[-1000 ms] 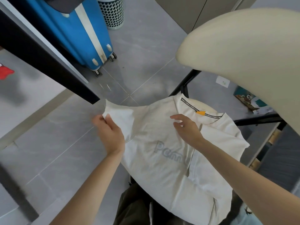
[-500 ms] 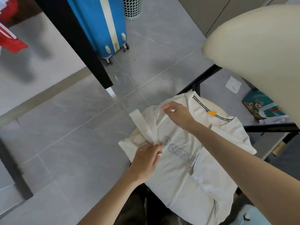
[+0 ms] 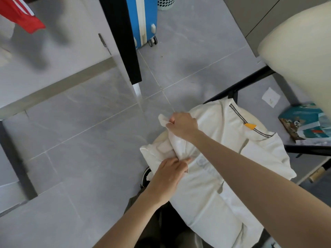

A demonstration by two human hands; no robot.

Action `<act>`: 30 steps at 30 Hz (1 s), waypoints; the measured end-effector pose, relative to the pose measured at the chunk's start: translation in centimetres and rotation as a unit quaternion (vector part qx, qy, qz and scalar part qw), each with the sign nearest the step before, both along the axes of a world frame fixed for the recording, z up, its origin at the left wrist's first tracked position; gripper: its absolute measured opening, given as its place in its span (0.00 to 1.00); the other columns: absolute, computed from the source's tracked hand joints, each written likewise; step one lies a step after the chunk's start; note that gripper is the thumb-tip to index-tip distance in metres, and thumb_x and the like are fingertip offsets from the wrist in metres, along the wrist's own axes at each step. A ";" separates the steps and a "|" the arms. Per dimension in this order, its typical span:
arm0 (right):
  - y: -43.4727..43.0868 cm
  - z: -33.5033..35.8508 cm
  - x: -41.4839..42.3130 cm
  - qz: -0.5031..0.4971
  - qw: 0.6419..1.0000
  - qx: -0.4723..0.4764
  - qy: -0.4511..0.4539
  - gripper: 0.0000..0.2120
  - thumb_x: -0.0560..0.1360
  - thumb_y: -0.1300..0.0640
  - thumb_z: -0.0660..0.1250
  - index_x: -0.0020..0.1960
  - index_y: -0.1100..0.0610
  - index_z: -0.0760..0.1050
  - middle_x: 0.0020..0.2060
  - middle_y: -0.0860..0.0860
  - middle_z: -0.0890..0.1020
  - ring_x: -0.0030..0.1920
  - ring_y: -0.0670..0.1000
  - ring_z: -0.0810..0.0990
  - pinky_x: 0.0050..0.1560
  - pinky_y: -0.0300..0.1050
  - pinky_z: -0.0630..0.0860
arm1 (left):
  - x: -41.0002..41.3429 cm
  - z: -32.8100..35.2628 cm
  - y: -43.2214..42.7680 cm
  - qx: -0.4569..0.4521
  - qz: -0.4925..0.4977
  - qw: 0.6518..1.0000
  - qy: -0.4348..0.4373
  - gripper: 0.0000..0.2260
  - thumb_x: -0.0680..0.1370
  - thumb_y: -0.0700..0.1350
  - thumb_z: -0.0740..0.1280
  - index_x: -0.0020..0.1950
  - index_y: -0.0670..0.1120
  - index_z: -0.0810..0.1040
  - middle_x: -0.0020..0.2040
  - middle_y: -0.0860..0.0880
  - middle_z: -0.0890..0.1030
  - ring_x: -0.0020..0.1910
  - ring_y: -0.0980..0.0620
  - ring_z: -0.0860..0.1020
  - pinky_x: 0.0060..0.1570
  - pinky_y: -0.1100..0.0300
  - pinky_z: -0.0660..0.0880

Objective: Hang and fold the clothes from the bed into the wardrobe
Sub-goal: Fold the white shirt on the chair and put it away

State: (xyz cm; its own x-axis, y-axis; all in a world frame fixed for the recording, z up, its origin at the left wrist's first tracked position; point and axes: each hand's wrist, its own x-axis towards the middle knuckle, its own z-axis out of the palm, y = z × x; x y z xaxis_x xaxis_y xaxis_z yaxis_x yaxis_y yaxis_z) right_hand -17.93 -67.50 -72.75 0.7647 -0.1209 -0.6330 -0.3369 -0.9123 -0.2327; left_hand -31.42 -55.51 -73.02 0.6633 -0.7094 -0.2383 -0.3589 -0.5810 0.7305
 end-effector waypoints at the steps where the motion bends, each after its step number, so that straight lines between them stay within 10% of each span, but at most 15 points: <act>1: -0.5 0.5 0.1 -0.059 0.997 0.052 -0.006 0.11 0.77 0.55 0.61 0.57 0.57 0.76 0.52 0.55 0.79 0.57 0.57 0.75 0.56 0.48 0.71 | 0.0 0.3 0.1 -0.019 0.018 1.000 0.007 0.04 0.82 0.38 0.58 0.49 0.45 0.70 0.73 0.54 0.67 0.61 0.52 0.71 0.61 0.56 0.67; 6: -6.0 4.2 -1.1 -0.407 0.832 0.367 -0.086 0.11 0.77 0.63 0.64 0.41 0.53 0.65 0.36 0.53 0.71 0.40 0.53 0.71 0.44 0.47 0.71 | -0.2 1.9 0.2 -0.047 0.136 0.989 -0.031 0.07 0.79 0.40 0.65 0.51 0.51 0.70 0.73 0.49 0.59 0.61 0.50 0.73 0.45 0.61 0.78; 12: -14.2 4.7 -8.3 -0.638 0.684 0.325 -0.139 0.14 0.72 0.70 0.63 0.47 0.53 0.65 0.28 0.51 0.71 0.26 0.48 0.68 0.29 0.40 0.65 | -0.6 2.8 -2.7 -0.002 -0.025 0.994 -0.108 0.05 0.80 0.43 0.58 0.55 0.50 0.69 0.53 0.53 0.79 0.52 0.52 0.75 0.62 0.55 0.66; 18: -16.6 1.2 -14.6 -0.662 0.698 0.271 -0.034 0.22 0.72 0.63 0.72 0.59 0.54 0.63 0.31 0.52 0.72 0.23 0.47 0.66 0.26 0.38 0.64 | -0.9 2.2 -3.3 0.097 -0.116 0.986 -0.069 0.08 0.82 0.46 0.54 0.49 0.47 0.71 0.39 0.54 0.73 0.40 0.52 0.70 0.60 0.53 0.68; 24: -15.8 -0.1 -13.9 -0.539 0.814 0.205 -0.074 0.15 0.72 0.52 0.74 0.51 0.55 0.71 0.41 0.50 0.76 0.41 0.52 0.75 0.35 0.39 0.69 | 0.0 1.8 -3.7 0.201 -0.075 0.975 -0.059 0.20 0.77 0.56 0.64 0.66 0.50 0.71 0.72 0.49 0.64 0.65 0.45 0.66 0.58 0.49 0.72; 30: -16.8 0.6 -14.9 -0.519 0.834 0.138 -0.126 0.02 0.76 0.58 0.64 0.47 0.54 0.75 0.44 0.49 0.79 0.48 0.53 0.77 0.44 0.42 0.72 | 2.0 2.7 -6.3 0.249 -0.030 0.960 -0.124 0.12 0.81 0.52 0.56 0.59 0.49 0.73 0.56 0.50 0.76 0.47 0.47 0.77 0.45 0.54 0.70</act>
State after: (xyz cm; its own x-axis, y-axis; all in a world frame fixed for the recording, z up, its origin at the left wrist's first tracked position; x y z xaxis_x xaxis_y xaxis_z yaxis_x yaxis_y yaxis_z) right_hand -32.84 -84.30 -72.13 0.4527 -0.6763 -0.5811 -0.8200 -0.0599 -0.5692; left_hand -29.46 -61.85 -70.31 0.7048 -0.5870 -0.3983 -0.5292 -0.8090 0.2560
